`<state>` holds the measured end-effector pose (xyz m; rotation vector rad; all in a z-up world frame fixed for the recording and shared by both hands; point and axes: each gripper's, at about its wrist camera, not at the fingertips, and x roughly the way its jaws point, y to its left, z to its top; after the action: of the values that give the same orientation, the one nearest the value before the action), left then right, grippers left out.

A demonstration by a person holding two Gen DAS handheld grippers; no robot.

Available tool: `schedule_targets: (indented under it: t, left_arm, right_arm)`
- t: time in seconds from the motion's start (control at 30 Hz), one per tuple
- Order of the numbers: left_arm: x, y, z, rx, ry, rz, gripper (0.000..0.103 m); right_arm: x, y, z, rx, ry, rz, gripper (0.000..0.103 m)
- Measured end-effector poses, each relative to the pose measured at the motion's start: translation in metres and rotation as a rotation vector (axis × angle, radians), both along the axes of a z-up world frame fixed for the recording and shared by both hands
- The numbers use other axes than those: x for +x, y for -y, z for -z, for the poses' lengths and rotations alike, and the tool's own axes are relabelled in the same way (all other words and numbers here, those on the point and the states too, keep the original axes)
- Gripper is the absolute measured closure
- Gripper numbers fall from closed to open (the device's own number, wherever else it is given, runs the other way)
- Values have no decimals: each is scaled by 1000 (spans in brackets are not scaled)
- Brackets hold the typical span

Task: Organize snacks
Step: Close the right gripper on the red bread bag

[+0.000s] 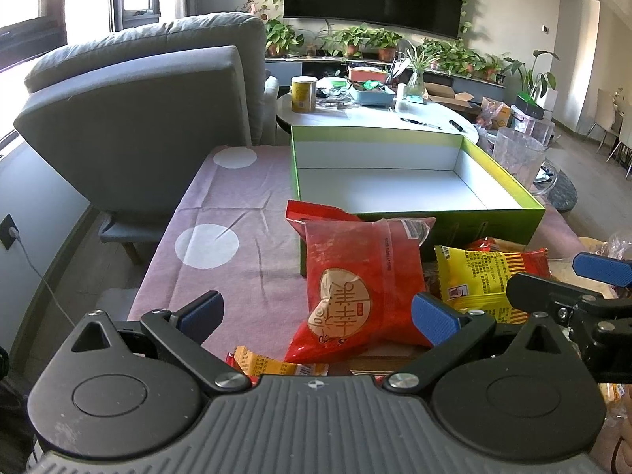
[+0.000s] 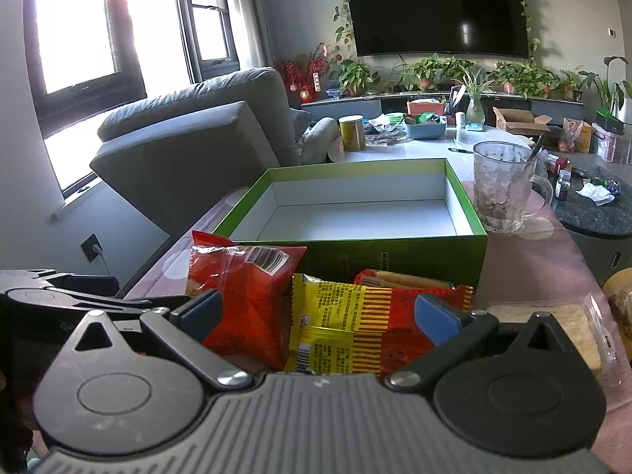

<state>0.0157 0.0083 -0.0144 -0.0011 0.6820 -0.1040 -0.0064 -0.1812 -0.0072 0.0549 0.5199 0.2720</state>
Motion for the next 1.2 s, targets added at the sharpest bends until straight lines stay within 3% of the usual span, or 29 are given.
schedule_targets:
  t: [0.73, 0.93, 1.2]
  left_arm:
    - [2, -7, 7, -15, -3, -2, 2]
    - [7, -12, 12, -29, -23, 29, 13]
    - [19, -14, 21, -63, -57, 103, 19]
  right_arm:
    - [8, -18, -2, 23, -20, -44, 25]
    - [15, -23, -1, 51, -59, -78, 25]
    - [36, -33, -2, 116, -144, -132, 25]
